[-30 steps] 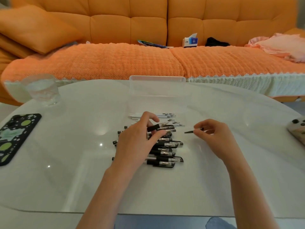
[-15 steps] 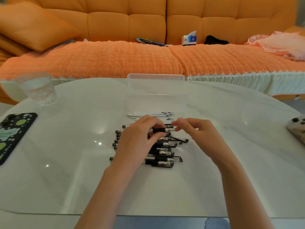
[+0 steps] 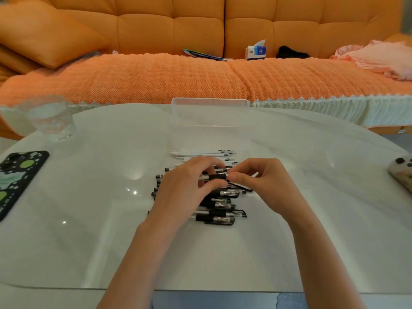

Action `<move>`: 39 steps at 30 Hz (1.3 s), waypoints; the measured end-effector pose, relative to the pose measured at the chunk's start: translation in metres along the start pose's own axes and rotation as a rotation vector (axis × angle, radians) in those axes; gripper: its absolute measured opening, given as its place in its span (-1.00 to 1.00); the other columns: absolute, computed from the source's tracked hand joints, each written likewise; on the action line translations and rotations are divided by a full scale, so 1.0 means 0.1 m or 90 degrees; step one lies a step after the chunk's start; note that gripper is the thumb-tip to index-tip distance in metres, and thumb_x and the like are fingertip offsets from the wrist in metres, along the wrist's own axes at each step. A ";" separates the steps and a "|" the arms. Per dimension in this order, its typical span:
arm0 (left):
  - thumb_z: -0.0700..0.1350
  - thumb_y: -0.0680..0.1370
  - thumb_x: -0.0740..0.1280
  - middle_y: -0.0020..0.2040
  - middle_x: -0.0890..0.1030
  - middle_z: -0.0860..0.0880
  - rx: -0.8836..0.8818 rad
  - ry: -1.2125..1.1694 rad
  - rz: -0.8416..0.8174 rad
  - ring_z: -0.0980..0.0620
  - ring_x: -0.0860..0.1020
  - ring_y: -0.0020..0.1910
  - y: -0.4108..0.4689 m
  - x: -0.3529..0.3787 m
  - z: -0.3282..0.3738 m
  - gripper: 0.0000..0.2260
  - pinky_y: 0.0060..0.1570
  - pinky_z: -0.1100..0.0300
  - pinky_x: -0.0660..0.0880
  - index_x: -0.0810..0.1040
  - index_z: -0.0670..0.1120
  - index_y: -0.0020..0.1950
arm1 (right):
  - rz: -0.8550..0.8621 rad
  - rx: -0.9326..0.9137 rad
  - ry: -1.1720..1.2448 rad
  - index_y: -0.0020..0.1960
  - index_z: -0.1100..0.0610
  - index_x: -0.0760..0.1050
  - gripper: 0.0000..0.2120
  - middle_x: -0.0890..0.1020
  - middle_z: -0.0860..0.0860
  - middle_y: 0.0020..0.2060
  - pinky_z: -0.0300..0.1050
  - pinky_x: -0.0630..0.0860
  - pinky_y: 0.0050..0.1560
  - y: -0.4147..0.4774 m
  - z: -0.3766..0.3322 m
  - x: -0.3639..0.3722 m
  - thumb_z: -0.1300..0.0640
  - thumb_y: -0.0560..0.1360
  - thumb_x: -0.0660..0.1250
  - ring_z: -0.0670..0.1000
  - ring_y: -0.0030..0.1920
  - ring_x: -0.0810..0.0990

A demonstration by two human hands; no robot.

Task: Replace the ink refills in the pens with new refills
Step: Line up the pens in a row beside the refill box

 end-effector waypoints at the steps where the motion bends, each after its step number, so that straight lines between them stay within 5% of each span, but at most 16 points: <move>1: 0.11 0.39 0.44 -0.10 0.49 0.24 0.001 0.006 0.002 0.25 0.49 -0.24 0.00 -0.01 0.00 -0.72 -0.26 0.48 0.34 0.48 0.20 0.05 | 0.001 -0.002 0.004 -0.21 0.06 0.66 -0.98 0.62 -0.19 -0.42 -0.46 0.37 -0.35 0.00 0.00 -0.01 0.13 0.39 0.47 -0.26 -0.37 0.51; 8: 0.14 0.48 0.31 -0.27 0.56 0.22 -0.029 -0.043 0.005 0.25 0.52 -0.28 0.01 -0.03 -0.05 -0.92 -0.28 0.36 0.38 0.45 0.21 -0.08 | 0.019 -0.007 0.014 -0.23 0.02 0.65 -0.96 0.63 -0.16 -0.40 -0.44 0.37 -0.34 0.01 0.01 -0.06 0.14 0.38 0.49 -0.25 -0.35 0.49; 13: 0.11 0.37 0.47 -0.14 0.48 0.24 -0.010 -0.002 0.009 0.23 0.46 -0.15 0.01 -0.06 -0.02 -0.71 -0.33 0.41 0.36 0.38 0.22 -0.06 | 0.019 -0.004 0.024 -0.19 0.05 0.66 -0.98 0.64 -0.16 -0.38 -0.45 0.38 -0.31 0.02 0.03 -0.06 0.13 0.38 0.48 -0.26 -0.34 0.51; 18: 0.11 0.50 0.31 -0.27 0.57 0.21 -0.036 -0.034 -0.017 0.19 0.52 -0.29 0.01 -0.02 -0.12 -0.95 -0.31 0.42 0.34 0.48 0.21 -0.08 | 0.028 -0.002 0.031 -0.19 0.04 0.66 -0.97 0.66 -0.08 -0.31 -0.42 0.40 -0.27 0.03 0.04 -0.08 0.11 0.38 0.49 -0.22 -0.30 0.53; 22: 0.20 0.46 0.30 -0.25 0.54 0.23 -0.049 -0.046 -0.030 0.29 0.48 -0.27 0.00 0.01 -0.12 -0.90 -0.33 0.44 0.31 0.46 0.26 -0.07 | 0.028 0.006 0.027 -0.17 0.04 0.66 -0.96 0.65 -0.07 -0.30 -0.42 0.40 -0.27 0.04 0.07 -0.09 0.13 0.38 0.48 -0.20 -0.28 0.52; 26: 0.11 0.48 0.34 -0.20 0.53 0.20 -0.067 -0.036 0.011 0.23 0.47 -0.25 0.01 -0.05 -0.20 -0.92 -0.30 0.37 0.32 0.51 0.21 -0.04 | 0.114 0.046 0.024 -0.15 0.06 0.65 -0.97 0.63 -0.08 -0.32 -0.47 0.38 -0.32 0.04 0.20 -0.30 0.15 0.40 0.47 -0.20 -0.32 0.50; 29: 0.05 0.51 0.35 -0.19 0.56 0.17 -0.081 -0.065 0.052 0.17 0.49 -0.24 0.02 -0.11 -0.27 -0.93 -0.28 0.33 0.37 0.55 0.14 -0.02 | 0.162 0.093 -0.092 -0.19 0.05 0.63 -0.97 0.59 -0.10 -0.33 -0.31 0.35 -0.35 0.03 0.34 -0.40 0.11 0.43 0.44 -0.16 -0.36 0.44; 35: 0.04 0.50 0.36 -0.19 0.57 0.15 -0.071 -0.080 0.050 0.14 0.53 -0.23 0.02 -0.05 -0.20 -0.93 -0.27 0.26 0.42 0.56 0.12 -0.03 | 0.127 0.111 -0.255 -0.14 0.04 0.63 -0.92 0.58 -0.08 -0.23 -0.13 0.35 -0.11 0.08 0.39 -0.20 0.04 0.45 0.41 0.01 0.03 0.49; 39: 0.04 0.51 0.34 -0.18 0.56 0.15 -0.065 -0.079 0.051 0.15 0.53 -0.23 0.02 -0.04 -0.17 -0.92 -0.28 0.31 0.39 0.55 0.12 -0.01 | 0.112 0.108 -0.243 -0.09 0.04 0.65 -0.89 0.62 -0.04 -0.17 -0.18 0.40 -0.11 0.09 0.41 -0.15 0.03 0.46 0.39 -0.05 0.01 0.51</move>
Point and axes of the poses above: each hand's wrist, its own y-axis towards the middle knuckle, its own x-axis out of the palm, z = x × y, the point moved 10 cm from there along y, towards the middle knuckle
